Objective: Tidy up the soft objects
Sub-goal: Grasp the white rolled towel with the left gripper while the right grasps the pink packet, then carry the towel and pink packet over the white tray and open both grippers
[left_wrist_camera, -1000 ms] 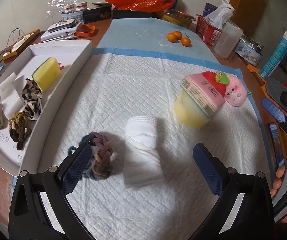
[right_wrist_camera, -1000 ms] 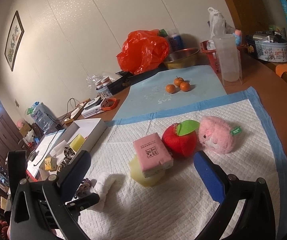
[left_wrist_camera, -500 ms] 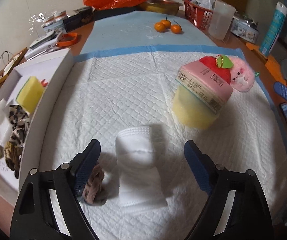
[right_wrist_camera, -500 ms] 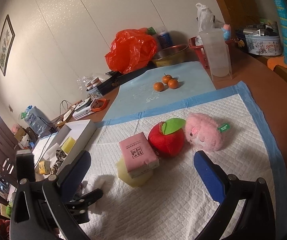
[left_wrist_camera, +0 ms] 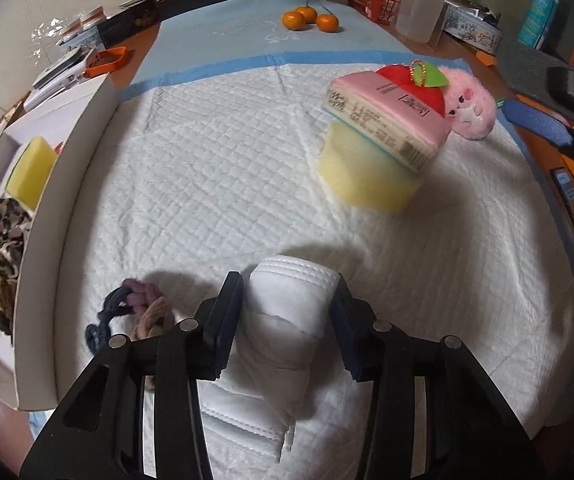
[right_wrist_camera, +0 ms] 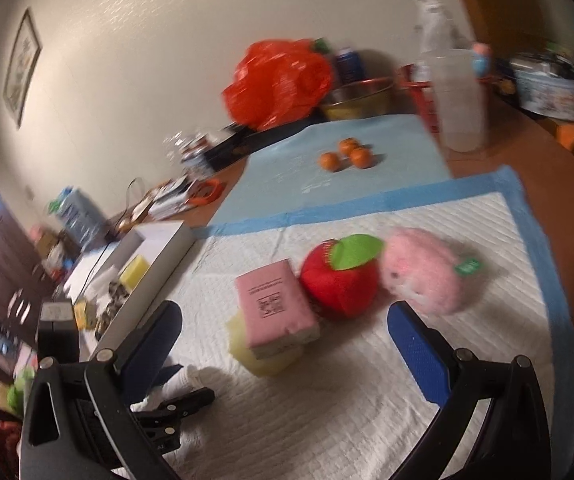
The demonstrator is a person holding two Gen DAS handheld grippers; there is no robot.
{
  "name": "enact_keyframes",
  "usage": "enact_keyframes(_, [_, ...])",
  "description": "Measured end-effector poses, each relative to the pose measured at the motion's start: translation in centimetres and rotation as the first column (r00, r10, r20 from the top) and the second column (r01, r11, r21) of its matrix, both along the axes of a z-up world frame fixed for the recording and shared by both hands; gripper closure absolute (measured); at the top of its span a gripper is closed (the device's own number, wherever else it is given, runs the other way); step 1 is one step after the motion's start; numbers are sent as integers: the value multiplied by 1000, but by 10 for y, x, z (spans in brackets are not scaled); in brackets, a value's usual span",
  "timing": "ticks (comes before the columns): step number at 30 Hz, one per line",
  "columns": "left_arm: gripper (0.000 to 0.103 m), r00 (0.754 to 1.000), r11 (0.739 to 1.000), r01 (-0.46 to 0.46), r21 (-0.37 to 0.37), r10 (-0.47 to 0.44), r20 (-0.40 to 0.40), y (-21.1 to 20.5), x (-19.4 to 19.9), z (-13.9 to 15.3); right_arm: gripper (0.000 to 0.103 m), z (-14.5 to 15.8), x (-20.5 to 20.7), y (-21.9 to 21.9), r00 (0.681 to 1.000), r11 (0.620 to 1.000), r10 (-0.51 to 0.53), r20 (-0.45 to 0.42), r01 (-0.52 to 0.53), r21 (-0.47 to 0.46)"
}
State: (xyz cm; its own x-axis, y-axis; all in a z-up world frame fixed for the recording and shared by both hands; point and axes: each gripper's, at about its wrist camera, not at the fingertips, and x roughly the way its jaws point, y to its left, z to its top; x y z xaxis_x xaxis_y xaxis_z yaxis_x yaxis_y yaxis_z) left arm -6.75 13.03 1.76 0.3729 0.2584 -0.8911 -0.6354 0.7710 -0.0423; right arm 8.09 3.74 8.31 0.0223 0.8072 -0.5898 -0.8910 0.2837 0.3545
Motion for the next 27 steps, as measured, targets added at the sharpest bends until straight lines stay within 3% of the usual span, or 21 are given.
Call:
enact_keyframes(5, [59,1000,1000,10,-4,-10,10,0,-9,4,0,-10,-19,34,994,992,106,36,-104,-67])
enact_keyframes(8, [59,1000,1000,16,-15,-16,-5,1,-10,0,0,-23,-25,52,992,987,104,78,-93,-127])
enact_keyframes(12, [59,999,999,35,-5,-35,-2,-3,-13,-2,2,-38,-19,59,995,984,79,62,-68,-166])
enact_keyframes(14, [59,999,999,42,-10,-42,10,-4,-14,-2,10,-40,-20,59,994,984,77,81,-62,-167])
enact_keyframes(16, [61,998,998,57,7,-57,1,-7,-12,-1,52,-38,-22,60,991,982,84,102,-65,-178])
enact_keyframes(21, [65,996,996,81,34,-83,44,-13,-11,9,54,-40,-27,57,986,975,120,114,-95,-203])
enact_keyframes(27, [65,983,996,23,84,-38,178,-7,-30,57,54,-7,-24,29,991,994,76,112,-66,-87])
